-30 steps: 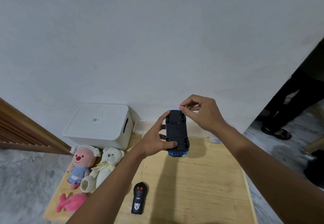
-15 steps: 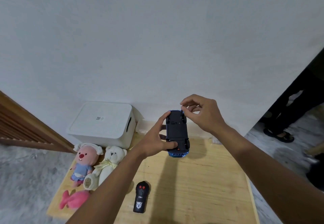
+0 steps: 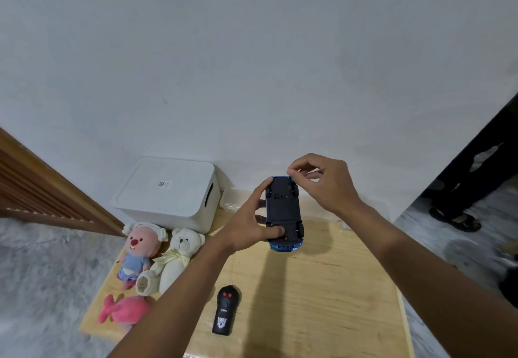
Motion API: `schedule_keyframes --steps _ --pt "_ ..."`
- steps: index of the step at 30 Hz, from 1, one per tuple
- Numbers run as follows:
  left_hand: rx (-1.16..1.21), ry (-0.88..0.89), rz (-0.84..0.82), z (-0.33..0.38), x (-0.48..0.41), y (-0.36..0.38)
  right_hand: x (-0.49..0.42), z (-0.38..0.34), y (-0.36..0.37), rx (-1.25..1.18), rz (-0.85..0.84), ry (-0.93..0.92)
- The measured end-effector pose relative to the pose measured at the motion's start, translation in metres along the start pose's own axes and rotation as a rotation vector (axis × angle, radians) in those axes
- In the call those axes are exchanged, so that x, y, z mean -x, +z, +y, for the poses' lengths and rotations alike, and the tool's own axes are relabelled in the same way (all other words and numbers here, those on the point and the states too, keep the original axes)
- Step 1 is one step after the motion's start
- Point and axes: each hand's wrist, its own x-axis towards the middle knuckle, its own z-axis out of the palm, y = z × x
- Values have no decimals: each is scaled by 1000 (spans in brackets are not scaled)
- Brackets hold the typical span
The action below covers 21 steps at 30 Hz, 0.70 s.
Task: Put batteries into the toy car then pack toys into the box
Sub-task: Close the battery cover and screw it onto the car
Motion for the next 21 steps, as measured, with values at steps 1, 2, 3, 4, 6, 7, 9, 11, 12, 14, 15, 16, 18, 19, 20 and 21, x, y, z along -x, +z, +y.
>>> schedule_keyframes --steps 1,2,3,4,6,7,9,11,12,14,15,16,18,19,20,21 --pt "1 -2 5 -1 1 0 1 2 0 8 1 -10" --pt "2 -2 8 -1 1 0 2 3 0 7 4 -10" --pt "1 -1 10 -1 2 0 1 5 0 3 6 -5" --pt "-2 0 11 -2 2 0 1 5 0 -2 6 2" --pt "-9 0 11 -1 2 -1 -2 6 0 -22 -9 16" --pt "-12 0 9 -1 2 -1 -3 6 0 -33 -18 21" --pt "-12 -4 4 -1 1 -2 -5 6 1 -33 -28 30" --pt "-14 -6 -4 -1 0 -3 -7 5 2 -34 -29 51" --pt "-15 -6 -5 -2 -1 -4 -8 5 2 -39 -30 61" --pt "-18 -5 -2 -3 -1 -6 -10 5 4 -48 -24 72" --pt "-19 -5 1 -3 -2 -7 -11 5 4 -50 -17 76" --pt "-18 -6 2 -4 -2 -8 -12 5 5 -51 -8 75" --pt "-16 -5 0 -4 -2 -10 -11 5 7 -58 11 69" --pt "-15 -5 1 -4 -2 -11 -11 6 8 -60 13 67" --pt "-13 -7 3 -4 -2 -11 -9 6 9 -55 12 60" --pt "-11 -9 6 -3 -2 -12 -8 7 10 -45 9 48"
